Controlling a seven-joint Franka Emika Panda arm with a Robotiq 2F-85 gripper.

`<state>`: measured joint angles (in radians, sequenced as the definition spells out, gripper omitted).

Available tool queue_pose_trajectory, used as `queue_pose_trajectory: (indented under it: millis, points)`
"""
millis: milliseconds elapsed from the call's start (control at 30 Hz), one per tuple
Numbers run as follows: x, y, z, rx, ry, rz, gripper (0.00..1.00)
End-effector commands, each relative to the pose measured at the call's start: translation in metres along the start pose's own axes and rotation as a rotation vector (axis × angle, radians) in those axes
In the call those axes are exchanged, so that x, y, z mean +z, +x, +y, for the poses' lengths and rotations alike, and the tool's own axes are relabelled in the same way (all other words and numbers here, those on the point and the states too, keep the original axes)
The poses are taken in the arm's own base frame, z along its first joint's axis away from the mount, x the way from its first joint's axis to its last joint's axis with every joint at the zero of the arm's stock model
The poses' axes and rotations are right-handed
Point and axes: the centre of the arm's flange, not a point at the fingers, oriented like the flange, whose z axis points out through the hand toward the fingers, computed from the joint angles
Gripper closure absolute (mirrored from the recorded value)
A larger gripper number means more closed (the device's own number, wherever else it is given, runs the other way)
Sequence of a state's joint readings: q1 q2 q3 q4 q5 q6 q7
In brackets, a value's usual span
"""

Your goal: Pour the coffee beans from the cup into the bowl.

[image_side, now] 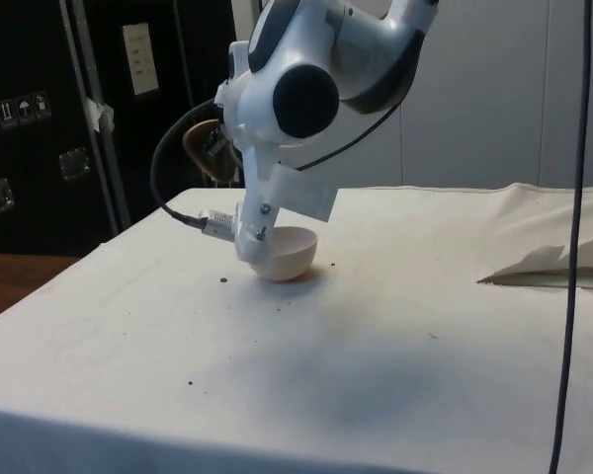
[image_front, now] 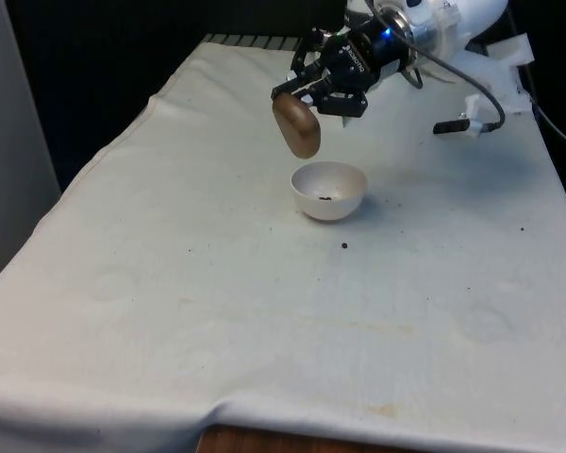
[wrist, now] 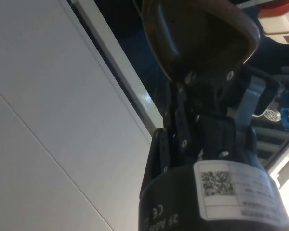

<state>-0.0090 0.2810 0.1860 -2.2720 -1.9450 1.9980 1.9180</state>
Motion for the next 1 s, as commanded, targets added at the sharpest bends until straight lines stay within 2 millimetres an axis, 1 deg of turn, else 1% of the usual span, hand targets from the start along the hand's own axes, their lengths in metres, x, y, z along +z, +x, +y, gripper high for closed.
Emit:
queue_pose_trajectory:
  millis: [0,400,533,567,667,833,967]
  points:
    - [0.000,0.000,0.001,0.001,0.003,-0.003,0.97]
    - [0.006,0.005,0.014,0.020,0.037,-0.068,0.97]
    - [0.010,0.003,0.017,0.028,0.048,-0.088,0.97]
    - [0.009,0.004,0.015,0.028,0.034,-0.067,0.97]
    - [0.013,0.002,0.018,0.039,0.058,-0.109,0.97]
    - [0.015,0.000,0.018,0.049,0.050,-0.113,0.97]
    - [0.020,-0.002,0.022,0.062,0.074,-0.153,0.97]
